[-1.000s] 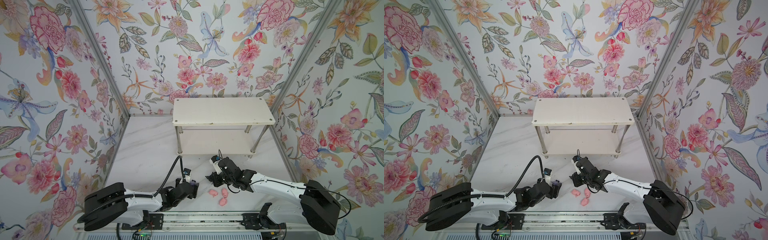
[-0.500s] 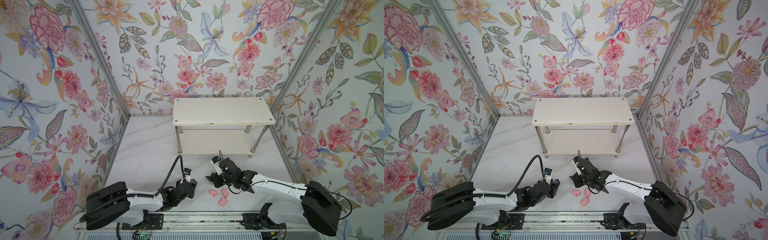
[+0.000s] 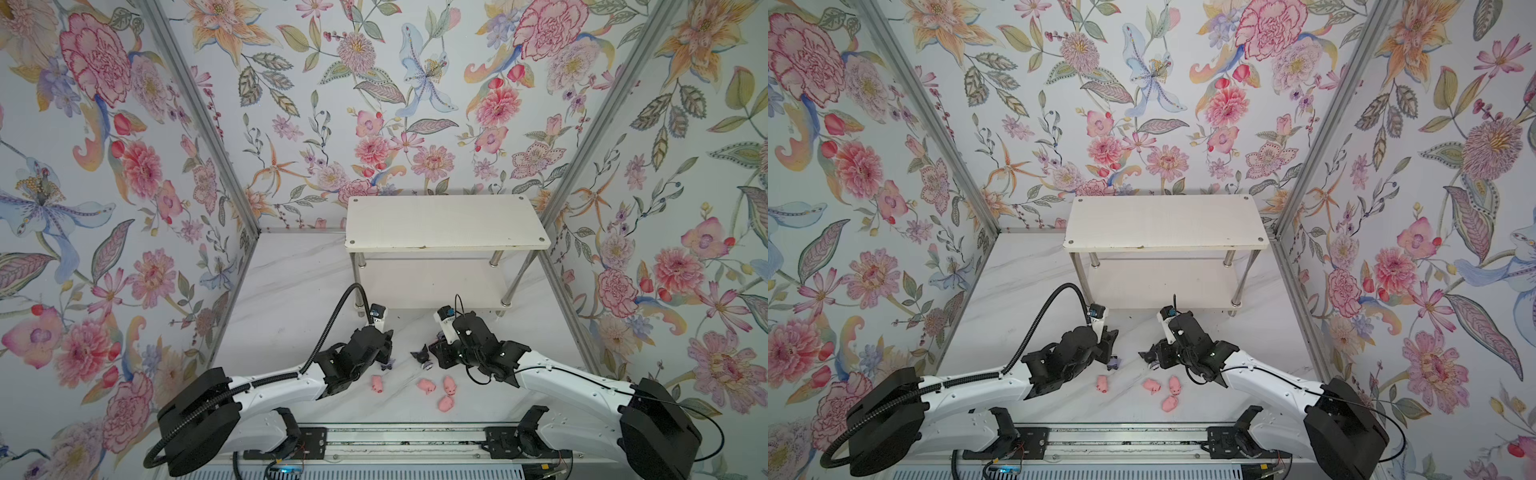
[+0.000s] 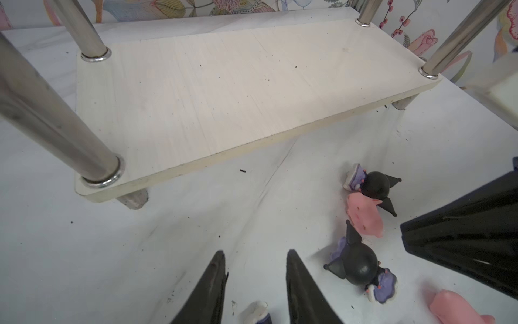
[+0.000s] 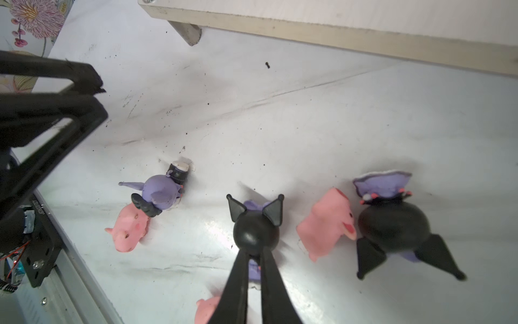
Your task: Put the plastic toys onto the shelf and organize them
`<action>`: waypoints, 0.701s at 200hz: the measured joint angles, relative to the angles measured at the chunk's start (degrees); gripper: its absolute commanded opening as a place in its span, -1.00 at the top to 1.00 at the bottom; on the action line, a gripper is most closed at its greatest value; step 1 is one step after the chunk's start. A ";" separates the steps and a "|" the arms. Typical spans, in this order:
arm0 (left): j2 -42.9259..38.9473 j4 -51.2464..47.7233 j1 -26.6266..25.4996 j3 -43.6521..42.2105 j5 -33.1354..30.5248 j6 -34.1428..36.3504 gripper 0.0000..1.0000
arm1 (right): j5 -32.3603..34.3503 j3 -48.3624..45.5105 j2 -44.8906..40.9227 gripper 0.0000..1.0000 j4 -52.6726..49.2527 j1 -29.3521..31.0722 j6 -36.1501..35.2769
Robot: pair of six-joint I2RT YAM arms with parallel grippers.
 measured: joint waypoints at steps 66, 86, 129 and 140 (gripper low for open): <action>-1.55 -6.03 -2.67 -1.22 3.56 -3.04 -0.73 | -1.62 -0.87 -0.17 0.72 -0.74 -0.63 -0.31; -2.01 -7.78 -6.73 -2.58 3.69 -6.95 -0.74 | -2.34 -0.87 0.39 0.72 -0.70 -0.63 -0.61; -0.83 -8.66 -11.26 -4.13 3.82 -14.69 -0.73 | -3.87 -0.87 2.08 0.71 -0.61 -0.63 -0.76; 0.04 -8.63 -11.26 -4.46 3.80 -16.15 -0.73 | -4.13 -0.87 2.08 0.70 -0.39 -0.63 -0.76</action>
